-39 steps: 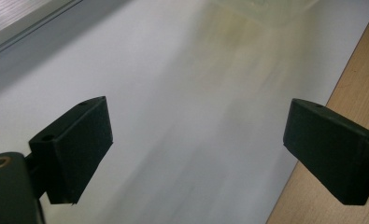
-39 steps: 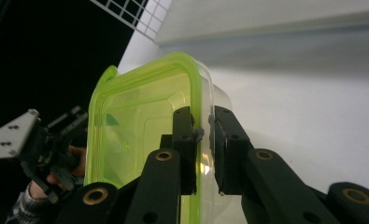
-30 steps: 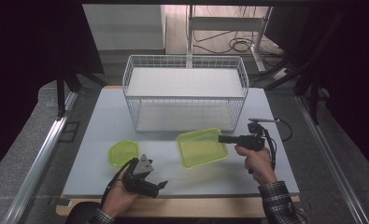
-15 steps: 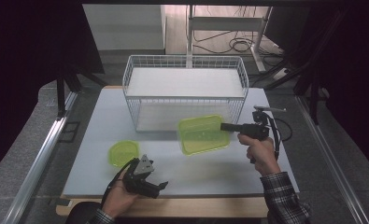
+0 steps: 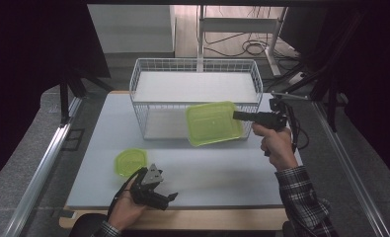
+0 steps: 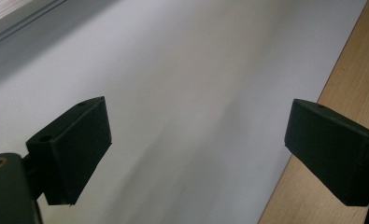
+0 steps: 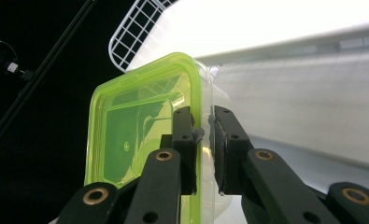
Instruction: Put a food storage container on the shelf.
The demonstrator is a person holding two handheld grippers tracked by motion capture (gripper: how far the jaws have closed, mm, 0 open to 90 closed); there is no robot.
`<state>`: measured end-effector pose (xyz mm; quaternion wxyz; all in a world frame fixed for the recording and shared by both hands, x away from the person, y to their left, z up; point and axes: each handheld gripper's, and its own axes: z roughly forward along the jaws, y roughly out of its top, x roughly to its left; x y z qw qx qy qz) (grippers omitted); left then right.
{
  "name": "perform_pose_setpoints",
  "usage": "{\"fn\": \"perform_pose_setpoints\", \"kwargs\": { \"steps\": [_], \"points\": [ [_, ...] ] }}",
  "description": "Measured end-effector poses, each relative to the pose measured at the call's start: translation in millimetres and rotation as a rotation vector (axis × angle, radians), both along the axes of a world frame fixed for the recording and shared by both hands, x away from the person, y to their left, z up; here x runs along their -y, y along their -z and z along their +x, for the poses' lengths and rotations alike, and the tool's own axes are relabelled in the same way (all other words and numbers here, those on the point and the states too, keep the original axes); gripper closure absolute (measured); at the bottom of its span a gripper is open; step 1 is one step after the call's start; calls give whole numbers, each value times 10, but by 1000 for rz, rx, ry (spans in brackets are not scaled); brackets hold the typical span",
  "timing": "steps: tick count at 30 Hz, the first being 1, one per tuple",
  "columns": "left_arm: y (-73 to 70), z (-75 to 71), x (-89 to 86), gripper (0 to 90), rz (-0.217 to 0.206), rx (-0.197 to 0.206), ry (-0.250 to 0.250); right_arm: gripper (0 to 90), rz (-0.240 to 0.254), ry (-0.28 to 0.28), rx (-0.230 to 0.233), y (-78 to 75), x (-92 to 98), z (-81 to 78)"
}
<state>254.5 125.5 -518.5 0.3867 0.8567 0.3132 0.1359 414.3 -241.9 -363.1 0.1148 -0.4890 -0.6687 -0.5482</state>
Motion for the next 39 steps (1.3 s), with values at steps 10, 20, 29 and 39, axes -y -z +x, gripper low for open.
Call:
{"fn": "perform_pose_setpoints", "kwargs": {
  "steps": [10, 20, 29, 39],
  "points": [
    [9, -1, 8, 70, 6, 2, 3, 799, -11, 27, 34, -257, -128, 159],
    [15, -3, 15, 71, 18, 8, 7, 799, -29, 71, 78, -463, -308, 369],
    [17, -4, 21, 71, 24, 6, 15, 798, -47, 124, 102, -559, -444, 548],
    [20, -6, 24, 71, 24, 4, 17, 798, -73, 189, 113, -593, -567, 735]
  ]
}}
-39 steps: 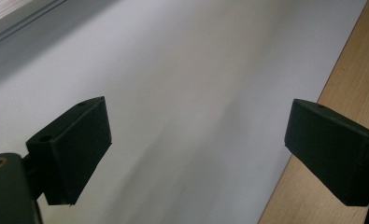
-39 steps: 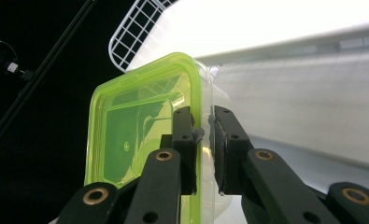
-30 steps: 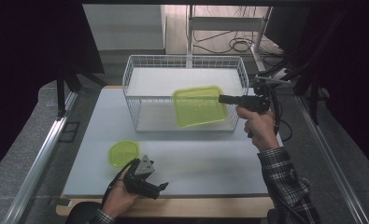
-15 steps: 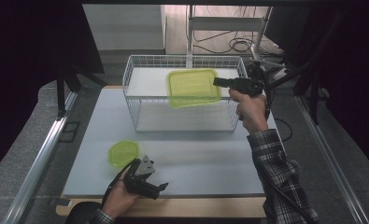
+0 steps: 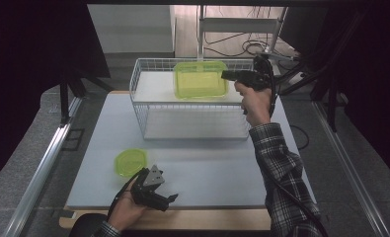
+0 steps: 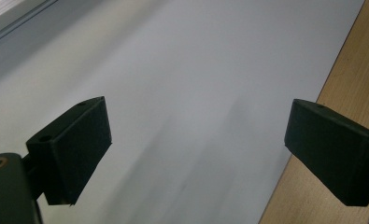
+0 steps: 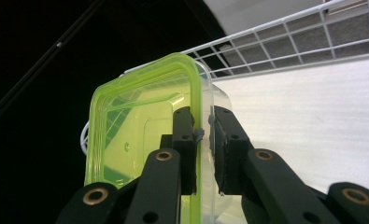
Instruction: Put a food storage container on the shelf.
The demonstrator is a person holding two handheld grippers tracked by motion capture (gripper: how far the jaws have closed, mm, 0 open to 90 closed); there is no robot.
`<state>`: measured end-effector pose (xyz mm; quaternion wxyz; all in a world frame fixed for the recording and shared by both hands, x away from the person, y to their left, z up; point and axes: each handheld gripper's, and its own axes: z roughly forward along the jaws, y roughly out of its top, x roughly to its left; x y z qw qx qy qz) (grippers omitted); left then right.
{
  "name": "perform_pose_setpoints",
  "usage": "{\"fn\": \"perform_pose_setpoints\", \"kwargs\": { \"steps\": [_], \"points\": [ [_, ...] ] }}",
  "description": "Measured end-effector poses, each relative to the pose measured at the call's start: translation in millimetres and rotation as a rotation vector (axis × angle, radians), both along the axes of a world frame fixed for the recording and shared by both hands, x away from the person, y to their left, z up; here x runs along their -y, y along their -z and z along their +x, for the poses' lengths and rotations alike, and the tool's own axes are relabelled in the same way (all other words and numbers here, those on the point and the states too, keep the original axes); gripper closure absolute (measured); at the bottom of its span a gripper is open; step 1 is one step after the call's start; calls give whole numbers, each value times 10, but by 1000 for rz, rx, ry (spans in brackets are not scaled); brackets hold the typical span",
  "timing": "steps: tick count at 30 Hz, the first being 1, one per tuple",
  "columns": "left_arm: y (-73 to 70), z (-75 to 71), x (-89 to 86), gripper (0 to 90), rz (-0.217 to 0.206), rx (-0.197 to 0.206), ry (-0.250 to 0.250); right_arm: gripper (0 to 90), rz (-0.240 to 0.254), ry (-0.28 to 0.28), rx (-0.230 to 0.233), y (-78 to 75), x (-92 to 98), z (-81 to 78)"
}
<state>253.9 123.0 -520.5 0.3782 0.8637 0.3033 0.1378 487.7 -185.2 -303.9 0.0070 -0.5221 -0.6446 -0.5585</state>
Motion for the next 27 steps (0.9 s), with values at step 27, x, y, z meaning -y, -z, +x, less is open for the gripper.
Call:
{"fn": "perform_pose_setpoints", "kwargs": {
  "steps": [27],
  "points": [
    [16, 5, 9, 69, 17, -8, 7, 724, -179, 67, 43, 121, -146, 217]
  ]
}}
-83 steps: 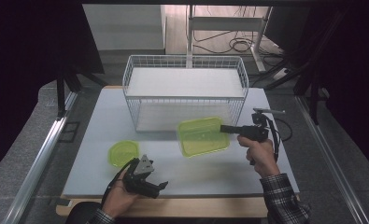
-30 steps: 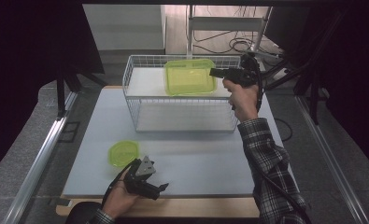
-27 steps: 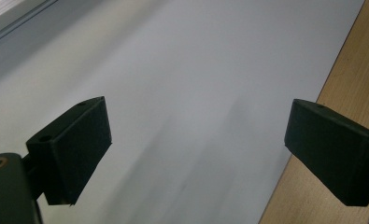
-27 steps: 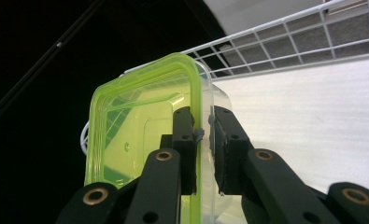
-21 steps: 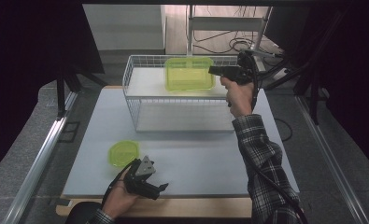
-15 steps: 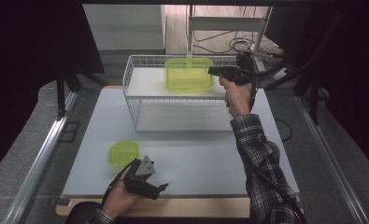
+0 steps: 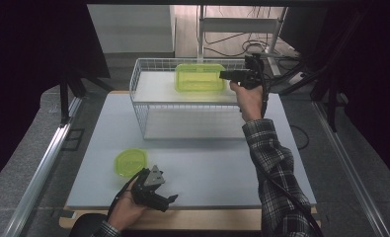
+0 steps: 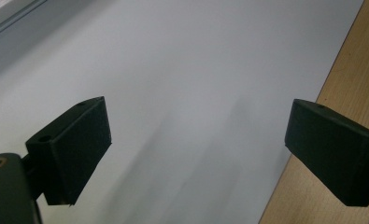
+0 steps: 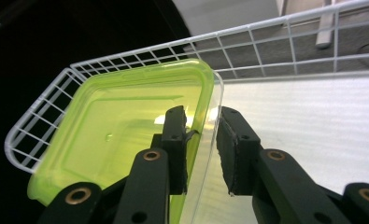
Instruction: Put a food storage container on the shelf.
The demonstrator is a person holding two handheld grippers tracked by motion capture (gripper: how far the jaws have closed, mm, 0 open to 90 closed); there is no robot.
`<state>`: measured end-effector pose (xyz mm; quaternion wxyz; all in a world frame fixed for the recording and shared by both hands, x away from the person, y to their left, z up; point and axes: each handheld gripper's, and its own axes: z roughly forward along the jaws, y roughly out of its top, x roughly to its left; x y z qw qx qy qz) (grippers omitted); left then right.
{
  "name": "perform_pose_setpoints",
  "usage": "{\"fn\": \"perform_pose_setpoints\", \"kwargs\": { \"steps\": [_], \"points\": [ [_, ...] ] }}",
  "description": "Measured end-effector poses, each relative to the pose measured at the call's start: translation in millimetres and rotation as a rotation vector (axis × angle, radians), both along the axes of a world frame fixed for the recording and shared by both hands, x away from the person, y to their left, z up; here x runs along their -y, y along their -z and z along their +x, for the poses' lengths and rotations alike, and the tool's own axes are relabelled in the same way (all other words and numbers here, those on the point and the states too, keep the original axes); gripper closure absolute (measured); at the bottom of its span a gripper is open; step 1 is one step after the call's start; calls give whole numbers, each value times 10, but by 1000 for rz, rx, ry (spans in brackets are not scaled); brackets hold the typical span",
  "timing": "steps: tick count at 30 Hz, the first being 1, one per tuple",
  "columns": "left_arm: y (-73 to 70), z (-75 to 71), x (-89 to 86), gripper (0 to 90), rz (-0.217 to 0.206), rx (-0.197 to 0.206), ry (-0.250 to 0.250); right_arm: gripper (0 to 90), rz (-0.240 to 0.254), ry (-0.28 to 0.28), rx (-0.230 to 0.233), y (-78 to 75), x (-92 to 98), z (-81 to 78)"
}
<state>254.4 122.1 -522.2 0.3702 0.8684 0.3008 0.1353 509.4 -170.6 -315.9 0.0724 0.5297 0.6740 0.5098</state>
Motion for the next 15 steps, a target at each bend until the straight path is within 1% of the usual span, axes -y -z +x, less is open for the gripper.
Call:
{"fn": "perform_pose_setpoints", "kwargs": {
  "steps": [1, 4, 5, 7, 8, 9, 10, 11, 14, 15],
  "points": [
    [0, 0, 0, 69, 1, 0, 1, 723, -11, -4, 1, -5, -9, 10],
    [1, 1, -1, 69, 6, -1, 1, 714, -23, -14, -4, -10, -15, 41],
    [2, 2, -1, 69, 8, -2, 3, 700, -27, -18, -6, -7, -17, 51],
    [4, 1, 2, 69, 10, -2, 2, 658, -51, -23, -11, 4, -26, 69],
    [4, 1, 3, 69, 10, -2, 2, 656, -54, -26, -10, 13, -27, 77],
    [4, 1, 4, 69, 9, -2, 2, 632, -50, -28, -11, 17, -22, 82],
    [4, 0, 5, 69, 10, -1, 3, 616, -61, -20, -4, 18, -26, 84],
    [4, -1, 6, 69, 10, -1, 3, 620, -102, -18, 19, 8, -32, 78],
    [5, -1, 7, 68, 9, -2, 4, 629, -132, -19, 24, -26, -50, 68],
    [4, -2, 6, 68, 9, -1, 4, 628, -140, -18, 34, -38, -53, 60]
  ]
}}
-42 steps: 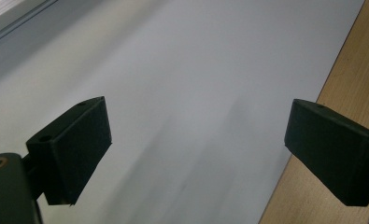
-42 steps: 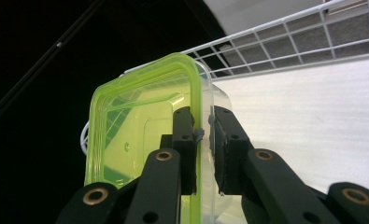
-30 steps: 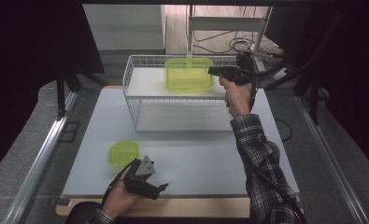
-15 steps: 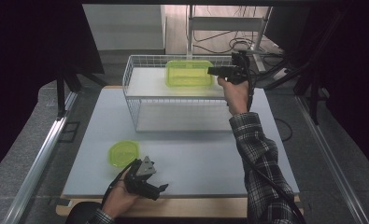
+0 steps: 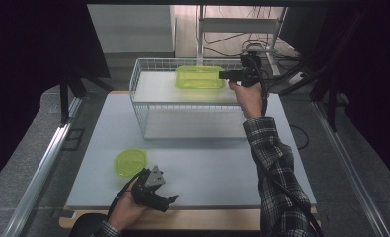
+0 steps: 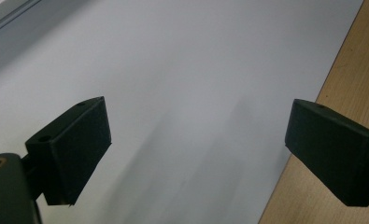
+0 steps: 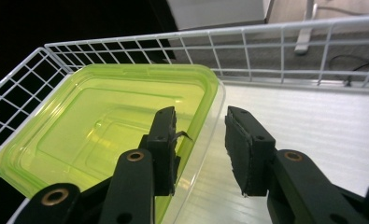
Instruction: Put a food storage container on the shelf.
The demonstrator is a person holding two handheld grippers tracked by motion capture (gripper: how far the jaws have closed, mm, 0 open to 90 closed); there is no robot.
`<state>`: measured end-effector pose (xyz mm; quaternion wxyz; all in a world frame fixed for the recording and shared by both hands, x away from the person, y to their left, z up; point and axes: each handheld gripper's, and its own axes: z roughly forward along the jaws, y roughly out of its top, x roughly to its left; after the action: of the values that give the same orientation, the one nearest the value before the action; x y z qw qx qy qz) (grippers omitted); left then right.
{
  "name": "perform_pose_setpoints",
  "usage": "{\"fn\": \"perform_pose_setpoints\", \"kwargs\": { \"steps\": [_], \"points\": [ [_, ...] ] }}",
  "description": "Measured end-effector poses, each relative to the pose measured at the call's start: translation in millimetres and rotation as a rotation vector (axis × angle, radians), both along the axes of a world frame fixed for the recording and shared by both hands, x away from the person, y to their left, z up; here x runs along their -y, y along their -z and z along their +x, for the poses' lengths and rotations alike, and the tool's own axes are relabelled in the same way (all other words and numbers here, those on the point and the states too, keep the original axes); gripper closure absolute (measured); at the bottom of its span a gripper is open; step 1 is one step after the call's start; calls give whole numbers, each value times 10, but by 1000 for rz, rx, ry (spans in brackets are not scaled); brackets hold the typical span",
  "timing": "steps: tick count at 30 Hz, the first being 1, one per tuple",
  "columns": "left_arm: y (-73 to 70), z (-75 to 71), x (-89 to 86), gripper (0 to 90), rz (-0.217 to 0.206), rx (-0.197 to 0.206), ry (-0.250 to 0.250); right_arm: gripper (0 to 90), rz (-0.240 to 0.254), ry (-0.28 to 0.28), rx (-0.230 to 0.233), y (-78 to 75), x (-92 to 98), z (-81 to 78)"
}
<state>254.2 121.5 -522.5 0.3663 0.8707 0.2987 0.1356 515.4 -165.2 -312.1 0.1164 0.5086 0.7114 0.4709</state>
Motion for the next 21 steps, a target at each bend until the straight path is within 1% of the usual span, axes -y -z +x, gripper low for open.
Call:
{"fn": "perform_pose_setpoints", "kwargs": {
  "steps": [4, 8, 10, 14, 18, 21],
  "points": [
    [-11, 0, -14, 67, -17, 4, -2, 587, 6, -8, 17, -44, 20, -34],
    [-23, 4, -43, 71, -56, 12, -1, 516, 12, -31, 27, -80, 62, -90],
    [-23, 2, -50, 71, -54, 26, 1, 480, 17, -45, 31, -91, 80, -120],
    [-24, 8, -64, 72, -60, 31, -14, 428, 26, -73, 30, -95, 114, -180],
    [-32, 14, -82, 75, -79, 25, -30, 374, 20, -98, 37, -96, 133, -250],
    [-31, 14, -83, 77, -81, 26, -31, 335, 8, -116, 47, -97, 140, -308]
  ]
}}
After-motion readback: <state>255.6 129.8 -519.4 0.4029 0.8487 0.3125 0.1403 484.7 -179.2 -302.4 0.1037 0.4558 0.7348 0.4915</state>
